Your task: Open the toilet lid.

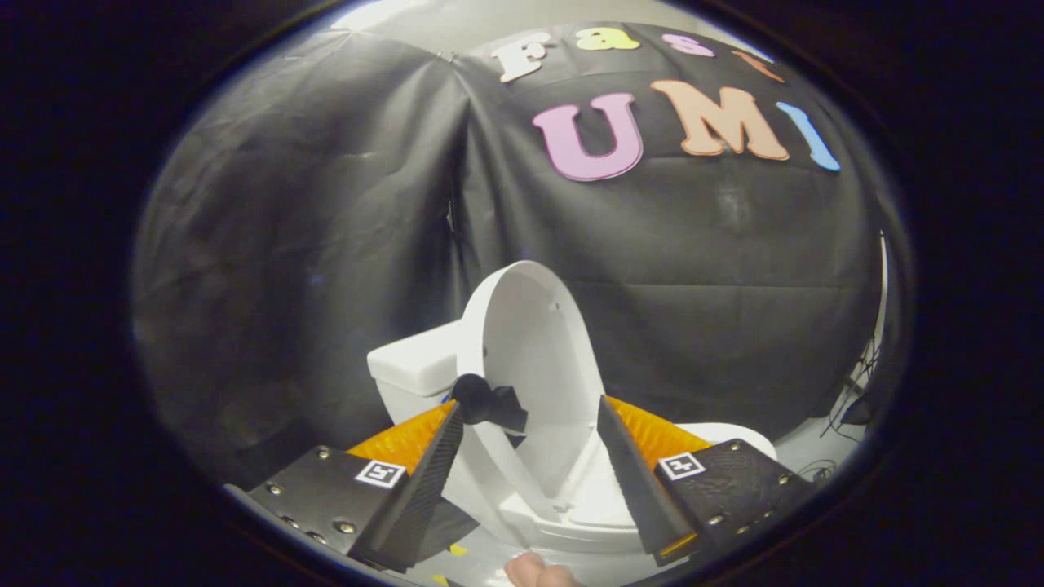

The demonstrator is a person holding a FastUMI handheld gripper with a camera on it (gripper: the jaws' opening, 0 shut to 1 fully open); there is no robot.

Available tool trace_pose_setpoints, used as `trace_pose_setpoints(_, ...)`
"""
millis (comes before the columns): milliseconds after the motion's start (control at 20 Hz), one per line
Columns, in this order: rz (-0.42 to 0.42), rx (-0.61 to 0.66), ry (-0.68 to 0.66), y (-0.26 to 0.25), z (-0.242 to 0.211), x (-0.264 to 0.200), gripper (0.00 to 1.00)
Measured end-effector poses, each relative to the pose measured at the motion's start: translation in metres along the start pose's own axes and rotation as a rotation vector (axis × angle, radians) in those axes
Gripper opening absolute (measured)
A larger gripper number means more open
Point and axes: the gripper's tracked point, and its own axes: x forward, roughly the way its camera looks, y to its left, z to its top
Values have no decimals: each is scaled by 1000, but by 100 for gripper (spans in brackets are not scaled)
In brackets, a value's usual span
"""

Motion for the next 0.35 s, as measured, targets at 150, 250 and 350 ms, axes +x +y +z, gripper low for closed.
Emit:
trace_pose_setpoints(150, -22, 8, -9, -23, 3, -12, 97)
trace_pose_setpoints(250, -59, -34, -13, -49, 4, -22, 97)
trace_pose_setpoints(350, -104, -24, -16, -80, 3, -31, 98)
